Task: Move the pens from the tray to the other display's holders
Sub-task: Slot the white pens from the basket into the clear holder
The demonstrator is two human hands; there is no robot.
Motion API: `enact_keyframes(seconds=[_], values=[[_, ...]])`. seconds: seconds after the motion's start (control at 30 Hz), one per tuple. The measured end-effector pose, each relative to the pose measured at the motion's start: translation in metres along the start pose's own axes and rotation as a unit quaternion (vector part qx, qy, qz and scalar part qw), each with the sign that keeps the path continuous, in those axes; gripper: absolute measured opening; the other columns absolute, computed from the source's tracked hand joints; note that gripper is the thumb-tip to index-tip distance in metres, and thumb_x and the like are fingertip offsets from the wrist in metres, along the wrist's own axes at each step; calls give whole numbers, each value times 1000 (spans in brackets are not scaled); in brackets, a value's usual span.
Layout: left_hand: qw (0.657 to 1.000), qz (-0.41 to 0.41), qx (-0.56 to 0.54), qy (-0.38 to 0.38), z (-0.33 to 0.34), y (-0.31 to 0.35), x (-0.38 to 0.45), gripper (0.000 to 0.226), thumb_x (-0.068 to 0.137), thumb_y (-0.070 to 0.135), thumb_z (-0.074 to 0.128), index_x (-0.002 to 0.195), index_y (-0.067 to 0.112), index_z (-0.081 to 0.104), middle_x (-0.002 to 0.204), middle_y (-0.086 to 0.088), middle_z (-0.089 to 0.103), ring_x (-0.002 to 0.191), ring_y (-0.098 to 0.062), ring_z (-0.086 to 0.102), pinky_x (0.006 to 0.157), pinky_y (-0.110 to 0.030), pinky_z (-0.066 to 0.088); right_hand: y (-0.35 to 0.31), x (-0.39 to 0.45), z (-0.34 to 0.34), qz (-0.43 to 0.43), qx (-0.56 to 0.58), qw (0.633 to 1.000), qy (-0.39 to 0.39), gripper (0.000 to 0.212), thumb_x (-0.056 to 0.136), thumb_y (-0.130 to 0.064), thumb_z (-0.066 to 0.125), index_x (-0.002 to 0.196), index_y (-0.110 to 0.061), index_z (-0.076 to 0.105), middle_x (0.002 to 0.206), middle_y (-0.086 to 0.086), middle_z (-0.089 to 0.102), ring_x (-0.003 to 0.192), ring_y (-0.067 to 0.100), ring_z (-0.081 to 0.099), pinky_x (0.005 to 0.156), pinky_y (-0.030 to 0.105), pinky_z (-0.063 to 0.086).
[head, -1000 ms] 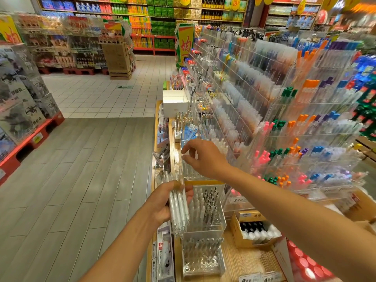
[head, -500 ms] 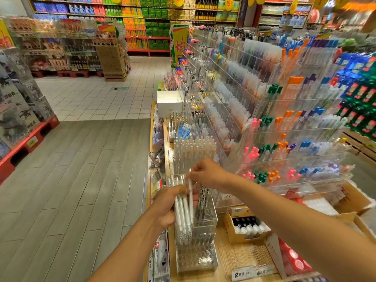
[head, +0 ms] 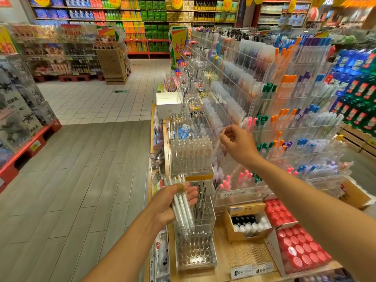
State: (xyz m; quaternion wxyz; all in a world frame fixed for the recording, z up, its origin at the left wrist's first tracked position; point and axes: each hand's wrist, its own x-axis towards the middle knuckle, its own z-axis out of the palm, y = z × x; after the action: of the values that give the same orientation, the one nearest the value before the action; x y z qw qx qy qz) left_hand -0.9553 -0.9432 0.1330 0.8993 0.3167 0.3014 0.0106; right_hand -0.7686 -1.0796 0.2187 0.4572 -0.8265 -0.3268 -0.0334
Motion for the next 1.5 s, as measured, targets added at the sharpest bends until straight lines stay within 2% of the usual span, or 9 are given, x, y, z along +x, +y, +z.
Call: enact_keyframes(seconds=[0.13, 0.37, 0.5, 0.73, 0.83, 0.93, 1.17, 1.4, 1.5], values=[[1000, 2, -4, 8, 2, 0, 1, 42, 69, -2, 67, 110, -8, 61, 100, -28, 73, 80, -33, 76, 60, -41, 62, 13, -3, 8, -44, -48, 998, -6, 8, 95, -18, 58, 101, -15, 62, 84, -6, 62, 65, 2, 53, 58, 11, 41], [1000, 0, -8, 23, 1, -2, 0, 28, 80, -4, 64, 108, -8, 62, 99, -28, 73, 78, -33, 76, 58, -39, 62, 24, -6, 28, -59, -105, 988, -98, 5, 95, -23, 59, 98, -21, 57, 79, -22, 53, 66, -3, 50, 56, 14, 34], [1000, 4, -8, 21, 3, -1, -3, 19, 88, -4, 60, 106, -8, 62, 97, -27, 74, 77, -32, 76, 58, -38, 62, 24, -6, 34, -55, -76, 992, -89, 11, 93, -23, 60, 100, -22, 52, 81, -17, 57, 64, 6, 57, 57, 24, 47], [1000, 4, 6, 22, 7, 1, -7, 23, 92, -5, 56, 114, -11, 56, 101, -28, 73, 80, -32, 76, 58, -37, 62, 27, -6, 31, 27, -110, 987, -117, 21, 86, -22, 69, 91, -21, 49, 76, -9, 57, 64, 6, 54, 54, 21, 38], [1000, 2, 15, 18, 9, 1, -9, 25, 91, -6, 57, 116, -13, 55, 105, -29, 72, 82, -33, 76, 62, -39, 63, 25, -15, 29, 120, -101, 958, -242, 24, 87, -22, 70, 72, -14, 53, 67, 1, 57, 57, 13, 48, 52, 22, 39], [999, 3, 30, 17, 13, 0, -12, 25, 92, -6, 56, 116, -14, 56, 104, -29, 72, 84, -32, 76, 62, -37, 63, 19, -29, 31, 154, 16, 913, -378, 29, 93, -29, 63, 81, -4, 64, 61, 0, 61, 52, 12, 49, 50, 24, 40], [998, 18, 64, 15, 22, -5, -12, 13, 93, -8, 54, 101, -12, 64, 91, -24, 75, 76, -28, 75, 69, -35, 63, -3, -42, 47, 150, 98, 915, -361, 34, 91, -37, 64, 92, -3, 64, 60, -4, 56, 49, 7, 44, 50, 21, 35], [998, 32, 57, 6, 19, -7, -13, 16, 92, -9, 54, 98, -10, 68, 99, -27, 73, 78, -30, 75, 78, -42, 61, -10, -49, 58, 164, 104, 920, -341, 28, 94, -25, 62, 97, 3, 63, 71, 3, 66, 58, 8, 62, 55, 18, 43], [997, 43, 43, 39, 17, -4, -10, 15, 92, -5, 57, 104, -10, 65, 90, -26, 73, 73, -29, 74, 67, -41, 63, -15, -43, 51, 149, 76, 931, -324, 19, 96, -22, 58, 91, -4, 62, 69, 1, 60, 57, 9, 54, 54, 21, 42]])
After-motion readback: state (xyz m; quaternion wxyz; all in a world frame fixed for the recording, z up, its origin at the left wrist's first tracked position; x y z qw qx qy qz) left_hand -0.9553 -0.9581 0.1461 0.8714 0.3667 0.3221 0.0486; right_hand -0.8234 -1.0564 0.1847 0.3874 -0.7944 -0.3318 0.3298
